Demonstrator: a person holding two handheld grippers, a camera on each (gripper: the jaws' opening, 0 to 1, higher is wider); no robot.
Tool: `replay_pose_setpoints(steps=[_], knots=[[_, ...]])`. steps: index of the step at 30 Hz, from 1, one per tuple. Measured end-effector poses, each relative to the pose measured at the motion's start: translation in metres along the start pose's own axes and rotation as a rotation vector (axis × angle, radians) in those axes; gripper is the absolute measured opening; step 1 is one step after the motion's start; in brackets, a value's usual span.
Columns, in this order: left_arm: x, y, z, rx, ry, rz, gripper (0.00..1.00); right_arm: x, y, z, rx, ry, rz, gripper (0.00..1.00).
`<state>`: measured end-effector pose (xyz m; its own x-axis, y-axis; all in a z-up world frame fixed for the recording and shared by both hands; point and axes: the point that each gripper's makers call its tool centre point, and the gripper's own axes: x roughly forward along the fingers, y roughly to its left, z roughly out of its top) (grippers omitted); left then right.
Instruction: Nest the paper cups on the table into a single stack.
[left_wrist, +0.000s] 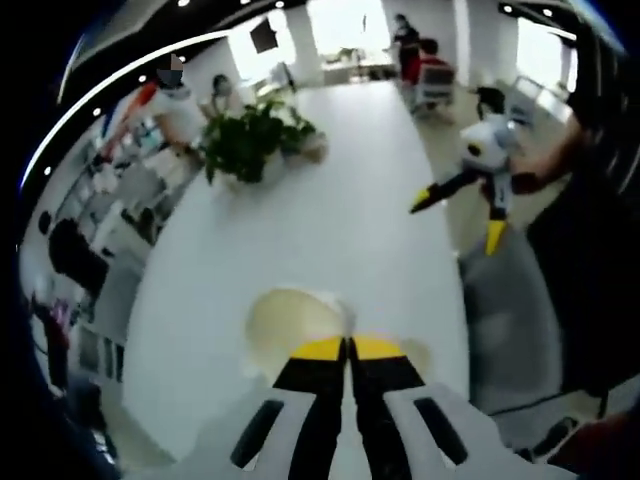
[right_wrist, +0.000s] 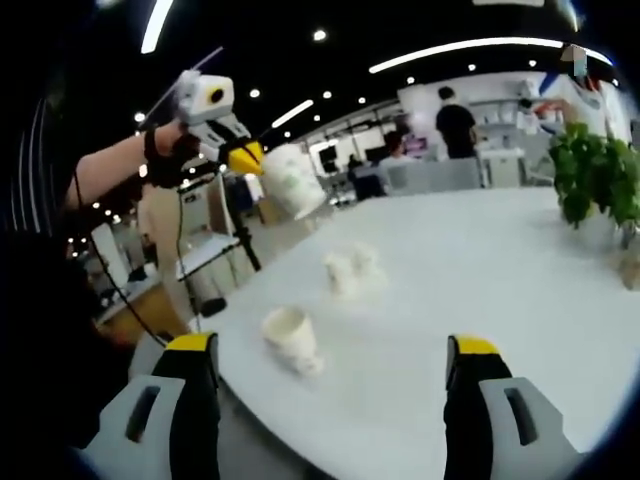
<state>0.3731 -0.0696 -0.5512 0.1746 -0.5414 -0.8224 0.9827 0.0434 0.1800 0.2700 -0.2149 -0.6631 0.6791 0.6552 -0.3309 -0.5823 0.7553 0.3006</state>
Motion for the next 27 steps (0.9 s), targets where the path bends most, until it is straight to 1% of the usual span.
replay_pose_setpoints(steps=[1,3,6,8,10,14,15,20,23,24,27], knots=[[0.000,-0.002,-0.002,0.001,0.021,-0.007,0.00,0.000,0.000,0.000,0.001,0.001,0.001,0.92],[0.000,-0.008,0.002,0.032,0.013,-0.024,0.00,-0.001,0.001,-0.001,-0.004,0.004,0.000,0.92],[-0.002,-0.016,0.004,0.043,0.022,-0.041,0.00,-0.002,0.000,-0.002,-0.005,0.006,-0.002,0.92],[-0.001,-0.020,0.003,0.038,0.037,-0.051,0.00,-0.003,-0.001,-0.002,-0.004,0.007,-0.003,0.92],[0.000,-0.022,0.003,0.035,0.037,-0.055,0.00,-0.005,-0.001,-0.002,-0.006,0.008,-0.003,0.92],[-0.001,-0.028,0.001,0.046,0.056,-0.058,0.00,-0.005,-0.002,-0.002,-0.009,0.010,-0.003,0.92],[-0.001,-0.033,0.001,0.054,0.059,-0.064,0.00,-0.006,-0.002,-0.002,-0.009,0.009,-0.004,0.92],[0.002,-0.047,0.000,0.064,0.049,-0.086,0.00,-0.006,0.001,-0.004,-0.012,0.010,-0.001,0.92],[0.006,-0.054,-0.008,0.067,0.073,-0.095,0.00,-0.005,0.002,-0.005,-0.012,0.013,-0.001,0.92],[0.007,-0.058,-0.011,0.061,0.086,-0.107,0.00,-0.005,0.001,-0.005,-0.013,0.012,-0.002,0.92],[0.010,-0.070,-0.013,0.068,0.079,-0.129,0.00,-0.007,0.002,-0.006,-0.021,0.012,-0.001,0.92]])
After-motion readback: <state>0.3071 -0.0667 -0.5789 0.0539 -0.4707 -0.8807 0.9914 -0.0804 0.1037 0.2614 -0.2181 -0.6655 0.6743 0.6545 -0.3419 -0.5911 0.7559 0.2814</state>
